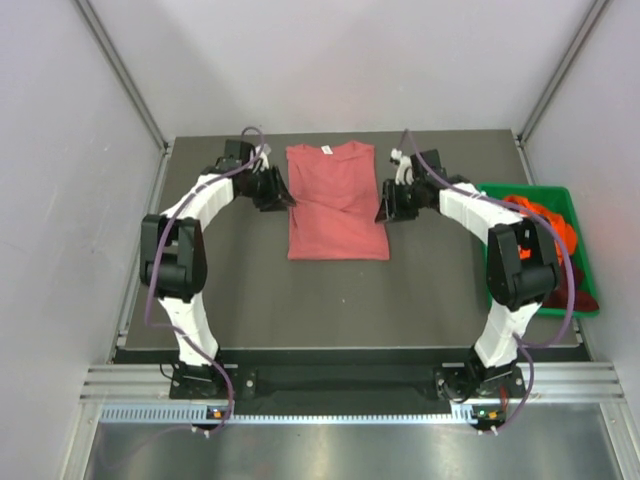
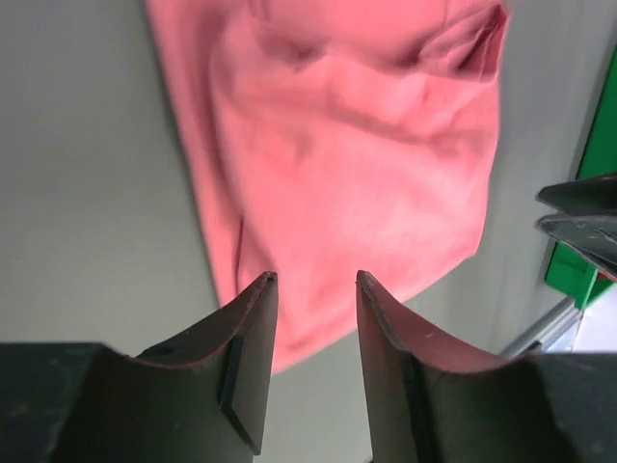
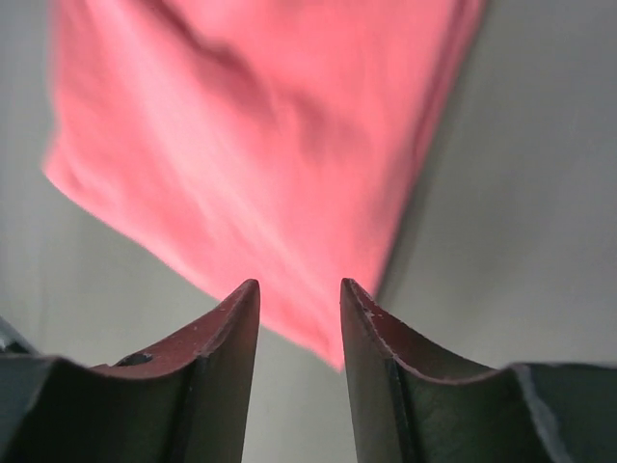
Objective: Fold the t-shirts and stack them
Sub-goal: Fold the tshirt
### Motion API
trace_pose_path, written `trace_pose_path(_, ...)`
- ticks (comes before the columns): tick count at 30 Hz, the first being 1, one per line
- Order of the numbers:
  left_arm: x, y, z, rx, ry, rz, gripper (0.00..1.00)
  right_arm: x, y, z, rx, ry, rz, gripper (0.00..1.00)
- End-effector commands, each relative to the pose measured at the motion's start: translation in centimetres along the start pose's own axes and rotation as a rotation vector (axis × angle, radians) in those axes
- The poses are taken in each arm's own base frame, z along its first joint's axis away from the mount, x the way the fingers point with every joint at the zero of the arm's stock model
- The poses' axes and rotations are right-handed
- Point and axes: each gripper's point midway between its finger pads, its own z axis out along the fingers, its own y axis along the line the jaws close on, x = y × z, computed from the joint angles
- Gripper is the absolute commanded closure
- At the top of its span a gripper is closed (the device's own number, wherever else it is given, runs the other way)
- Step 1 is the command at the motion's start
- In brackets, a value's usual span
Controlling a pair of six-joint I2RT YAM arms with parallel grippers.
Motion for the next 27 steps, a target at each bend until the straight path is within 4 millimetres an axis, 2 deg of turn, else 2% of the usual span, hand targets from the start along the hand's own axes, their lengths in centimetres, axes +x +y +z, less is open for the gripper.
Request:
trace_pose_path(1,-2.4,0.3,2.9,0.049,0.016,0.066,0.58,-5.9,0.4,0.3,-0.056,-0.104,-0.1,0.63)
trace_pose_path(2,-2.3,0.5,3.3,0.041,0.043,0.057,0.58,-6.5,0.4,0.6,-0.072,-0.101,-0.101,0.64)
trace_pose_path(4,-3.5,0.5,4.5,0.062,0.041,0.076,0.58,-8.3,0.0,1.7,-0.094,-0.105,-0.108,0.64)
trace_pose_path(5,-3.8,0.6,4.8,0.057,0.037,0.082,0.58,-8.2,-0.1,2.0,-0.104,-0.085,-0.121,0.64)
trace_pose_path(6,-3.9,1.2,5.4,0.048,0.046,0.082,0.57,-9.2,-0.4,2.7,-0.104,-0.089,-0.138,0.63)
trace_pose_path(7,-4.8,0.9,5.3,0.048,0.03,0.105,0.57,-9.3,-0.6,3.0,-0.105,-0.087,-0.151,0.61)
trace_pose_path(9,-5.3,1.2,5.6,0.028,0.029,0.112,0.56,-9.9,-0.9,3.8,-0.116,-0.091,-0.191,0.6)
trace_pose_path(18,-7.2,2.2,7.1,-0.004,0.002,0.16,0.54,-10.7,-2.7,6.7,-0.109,-0.088,-0.199,0.61)
trace_pose_path(27,-7.4,2.5,6.9,-0.012,0.001,0.198,0.51,-11.7,-3.5,7.7,-0.082,-0.114,-0.205,0.58)
